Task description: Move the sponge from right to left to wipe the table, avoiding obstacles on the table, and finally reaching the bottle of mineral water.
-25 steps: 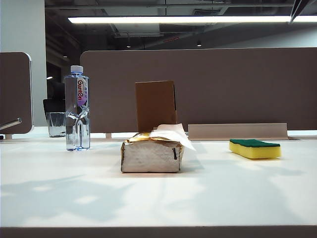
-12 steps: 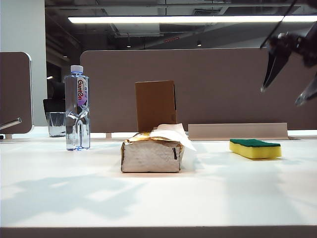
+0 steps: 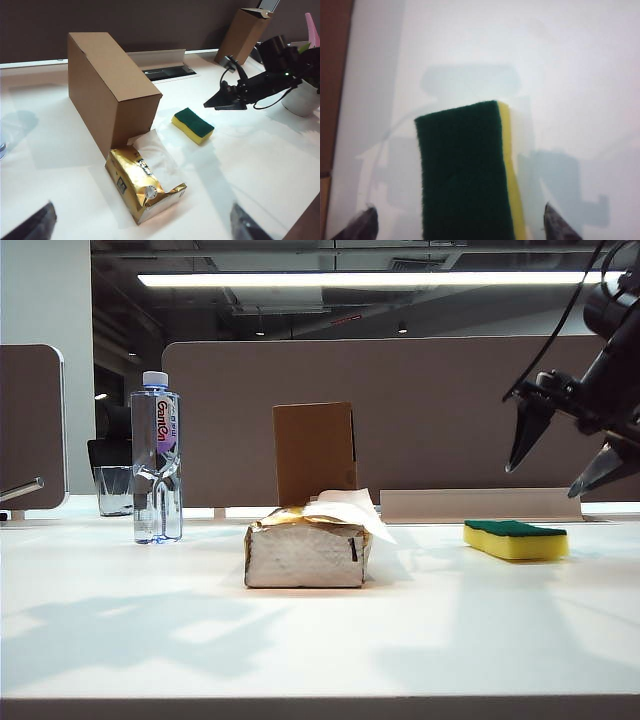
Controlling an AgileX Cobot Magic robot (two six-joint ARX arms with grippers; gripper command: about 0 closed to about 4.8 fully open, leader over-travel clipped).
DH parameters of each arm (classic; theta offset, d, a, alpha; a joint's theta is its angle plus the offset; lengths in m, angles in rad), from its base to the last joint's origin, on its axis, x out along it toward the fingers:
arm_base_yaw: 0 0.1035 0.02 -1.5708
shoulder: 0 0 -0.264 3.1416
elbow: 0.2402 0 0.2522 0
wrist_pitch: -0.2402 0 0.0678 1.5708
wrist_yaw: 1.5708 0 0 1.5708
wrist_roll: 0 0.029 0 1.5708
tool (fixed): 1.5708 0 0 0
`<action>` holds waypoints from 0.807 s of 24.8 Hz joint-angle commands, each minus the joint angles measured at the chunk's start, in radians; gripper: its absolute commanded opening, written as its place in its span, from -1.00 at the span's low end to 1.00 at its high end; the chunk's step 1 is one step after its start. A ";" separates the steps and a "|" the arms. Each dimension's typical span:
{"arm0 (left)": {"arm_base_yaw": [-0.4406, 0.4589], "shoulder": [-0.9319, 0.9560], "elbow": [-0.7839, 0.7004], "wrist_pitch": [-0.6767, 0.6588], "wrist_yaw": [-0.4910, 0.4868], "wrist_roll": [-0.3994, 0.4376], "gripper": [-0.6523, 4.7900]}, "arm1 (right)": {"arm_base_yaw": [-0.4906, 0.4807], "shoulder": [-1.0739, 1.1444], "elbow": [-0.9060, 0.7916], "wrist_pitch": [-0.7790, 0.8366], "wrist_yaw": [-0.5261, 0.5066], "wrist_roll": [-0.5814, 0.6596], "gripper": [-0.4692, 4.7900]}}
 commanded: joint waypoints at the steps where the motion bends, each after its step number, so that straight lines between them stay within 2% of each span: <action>1: 0.000 0.000 0.006 0.005 0.004 0.005 1.00 | 0.002 0.027 0.013 -0.009 -0.008 -0.003 0.80; 13: 0.000 0.000 0.006 -0.008 0.006 0.005 1.00 | 0.016 0.129 0.013 0.009 -0.004 -0.003 0.80; 15: 0.000 0.000 0.006 -0.024 0.008 0.005 1.00 | 0.024 0.138 0.013 0.023 0.000 -0.003 0.75; 18: 0.000 0.000 0.006 -0.035 0.008 0.005 1.00 | 0.033 0.162 0.013 0.049 0.018 -0.003 0.56; 20: 0.000 0.000 0.006 -0.035 0.008 0.005 1.00 | 0.036 0.180 0.014 0.050 0.027 -0.003 0.52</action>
